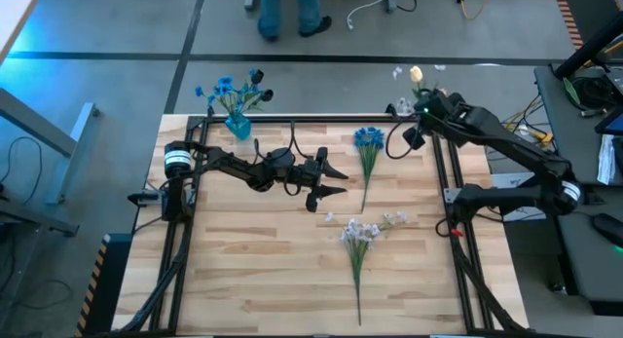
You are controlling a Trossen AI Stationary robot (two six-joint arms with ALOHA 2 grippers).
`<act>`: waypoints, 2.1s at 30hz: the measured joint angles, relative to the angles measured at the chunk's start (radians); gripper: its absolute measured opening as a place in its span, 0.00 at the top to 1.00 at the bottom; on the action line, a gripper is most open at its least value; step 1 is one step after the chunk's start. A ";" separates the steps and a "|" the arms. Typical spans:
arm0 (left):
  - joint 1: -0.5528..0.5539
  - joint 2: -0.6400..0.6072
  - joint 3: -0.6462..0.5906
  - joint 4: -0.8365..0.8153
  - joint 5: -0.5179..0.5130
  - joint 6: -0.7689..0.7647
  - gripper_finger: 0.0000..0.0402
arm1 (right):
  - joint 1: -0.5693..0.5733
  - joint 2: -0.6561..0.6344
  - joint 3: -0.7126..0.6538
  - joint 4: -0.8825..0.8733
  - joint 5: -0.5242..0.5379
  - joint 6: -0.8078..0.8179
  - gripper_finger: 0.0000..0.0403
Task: Sort flowers into vase by color
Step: Put the top white flowers into the transparent vase, then put the blue flowers into the blue vase
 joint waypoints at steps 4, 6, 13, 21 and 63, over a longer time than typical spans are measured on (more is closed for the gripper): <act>0.000 0.000 0.000 -0.001 0.000 0.000 0.59 | 0.037 -0.018 -0.004 -0.021 -0.002 0.035 0.97; 0.000 0.000 0.000 -0.004 0.000 0.000 0.59 | 0.055 -0.032 -0.015 -0.023 -0.003 0.045 0.97; 0.000 0.000 0.000 -0.007 0.000 0.000 0.59 | 0.072 -0.076 -0.088 -0.017 -0.002 0.077 0.97; 0.000 0.000 0.000 -0.008 0.000 0.000 0.59 | 0.072 -0.109 -0.131 0.002 0.009 0.087 0.97; -0.030 -0.003 0.000 -0.098 0.000 0.119 0.73 | 0.076 -0.347 -0.005 -0.171 -0.415 0.112 0.96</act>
